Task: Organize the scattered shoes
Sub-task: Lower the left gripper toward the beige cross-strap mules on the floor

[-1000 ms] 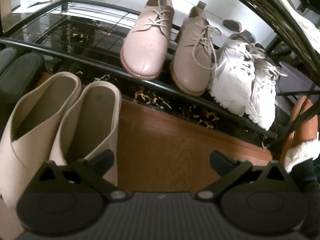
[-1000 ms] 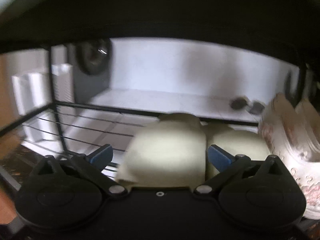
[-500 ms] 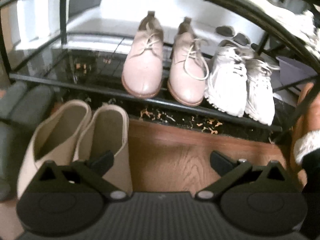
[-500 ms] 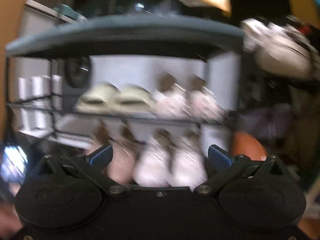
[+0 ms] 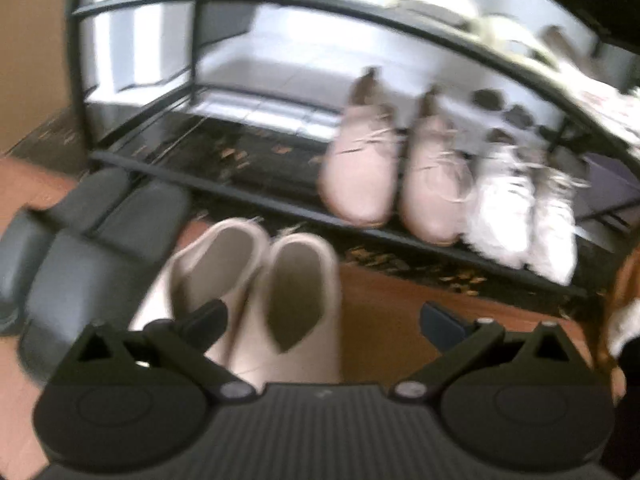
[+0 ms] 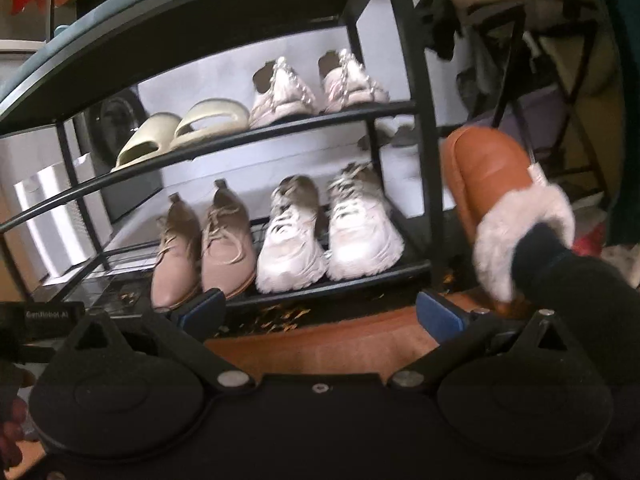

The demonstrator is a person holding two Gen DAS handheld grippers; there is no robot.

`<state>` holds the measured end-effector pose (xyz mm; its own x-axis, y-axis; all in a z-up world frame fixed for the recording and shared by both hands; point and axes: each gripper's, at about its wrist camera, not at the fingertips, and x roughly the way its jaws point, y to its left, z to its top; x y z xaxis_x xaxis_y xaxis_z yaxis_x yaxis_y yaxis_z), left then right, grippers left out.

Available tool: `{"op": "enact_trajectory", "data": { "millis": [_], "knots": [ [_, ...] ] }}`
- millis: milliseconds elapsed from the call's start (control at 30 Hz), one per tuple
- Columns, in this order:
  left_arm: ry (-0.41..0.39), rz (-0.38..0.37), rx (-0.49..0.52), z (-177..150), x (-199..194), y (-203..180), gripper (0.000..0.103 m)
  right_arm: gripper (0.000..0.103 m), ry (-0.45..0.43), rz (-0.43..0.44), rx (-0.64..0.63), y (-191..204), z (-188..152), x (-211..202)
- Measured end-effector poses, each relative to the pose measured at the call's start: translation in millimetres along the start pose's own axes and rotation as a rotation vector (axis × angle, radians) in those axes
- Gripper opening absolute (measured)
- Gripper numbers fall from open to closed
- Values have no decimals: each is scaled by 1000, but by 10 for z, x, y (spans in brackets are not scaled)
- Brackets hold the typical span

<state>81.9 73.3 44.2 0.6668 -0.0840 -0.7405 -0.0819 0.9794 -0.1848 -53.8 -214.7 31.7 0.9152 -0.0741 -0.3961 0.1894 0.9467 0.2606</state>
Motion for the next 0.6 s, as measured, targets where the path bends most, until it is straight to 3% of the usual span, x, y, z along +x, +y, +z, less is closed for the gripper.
{"op": "enact_trajectory", "data": {
  "millis": [133, 333, 600],
  "knots": [
    [92, 11, -66, 90, 138, 256, 102, 103, 25, 9, 77, -94, 17, 28],
    [128, 84, -96, 35, 307, 417, 102, 103, 55, 1, 133, -137, -10, 90],
    [40, 359, 168, -196, 376, 23, 102, 103, 82, -53, 88, -67, -101, 189]
  ]
}}
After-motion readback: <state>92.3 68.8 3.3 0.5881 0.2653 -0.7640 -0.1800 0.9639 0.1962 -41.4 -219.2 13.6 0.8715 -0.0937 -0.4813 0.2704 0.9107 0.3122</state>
